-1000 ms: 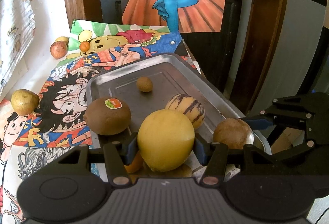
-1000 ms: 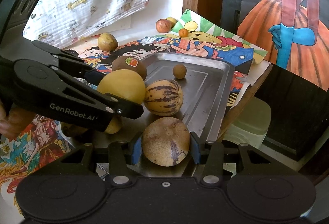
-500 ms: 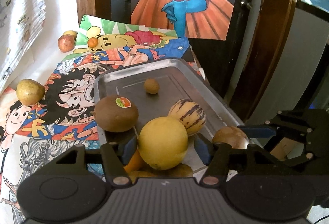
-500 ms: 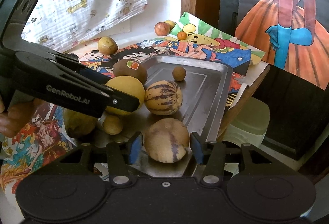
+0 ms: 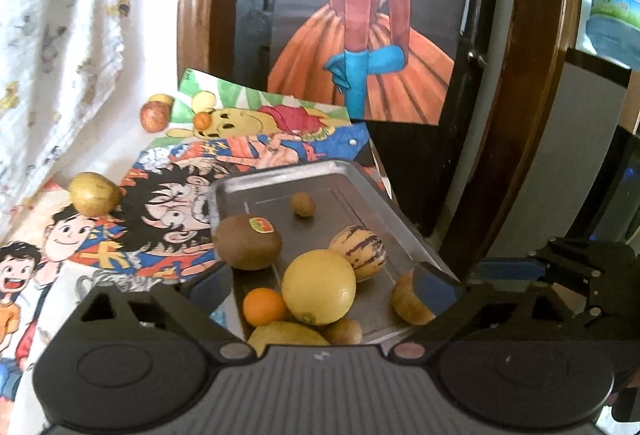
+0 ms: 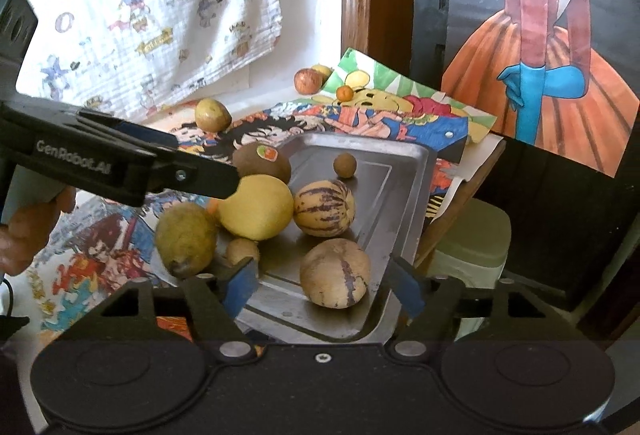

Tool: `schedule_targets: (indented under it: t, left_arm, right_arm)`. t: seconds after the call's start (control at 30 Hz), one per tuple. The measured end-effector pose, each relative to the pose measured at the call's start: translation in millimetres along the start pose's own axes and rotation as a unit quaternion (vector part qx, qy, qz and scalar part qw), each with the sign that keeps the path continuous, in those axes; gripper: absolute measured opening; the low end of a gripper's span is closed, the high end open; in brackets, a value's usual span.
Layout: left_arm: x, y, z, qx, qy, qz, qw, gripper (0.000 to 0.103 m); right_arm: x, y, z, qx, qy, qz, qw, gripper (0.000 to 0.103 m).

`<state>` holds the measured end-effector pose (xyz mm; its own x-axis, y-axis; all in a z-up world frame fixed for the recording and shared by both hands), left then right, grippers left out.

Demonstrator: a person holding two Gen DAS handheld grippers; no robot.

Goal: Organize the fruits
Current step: 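Lift both grippers up and away from the tray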

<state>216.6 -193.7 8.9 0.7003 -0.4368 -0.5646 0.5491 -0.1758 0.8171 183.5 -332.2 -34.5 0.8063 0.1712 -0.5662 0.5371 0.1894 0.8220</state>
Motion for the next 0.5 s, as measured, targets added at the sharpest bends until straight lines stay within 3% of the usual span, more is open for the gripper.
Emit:
schedule_targets:
  t: [0.3,0.5]
  left_arm:
    - [-50.0,-13.8,-11.7,-0.035,0.020,0.020,0.9990,0.103]
    - [-79.9,-31.4,-15.6,-0.048,0.028,0.018,0.9983,0.103]
  right_arm:
    - [-40.7,-1.0,-20.9,0.029,0.004,0.022,0.999,0.099]
    - [-73.9,-3.8,-37.2,0.037,-0.009,0.024,0.999,0.101]
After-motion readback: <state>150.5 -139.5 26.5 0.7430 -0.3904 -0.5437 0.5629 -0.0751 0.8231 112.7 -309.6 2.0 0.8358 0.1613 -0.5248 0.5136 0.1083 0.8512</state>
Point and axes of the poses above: each gripper's, at about its wrist camera, not at the fingertips, and x roughly the way its jaws point, z to its right, y to its top, the point moved 7 cm from there along x, roughly the way its jaws point, and after that the axes turned 3 degrees about -y, right-handed, at the moved point
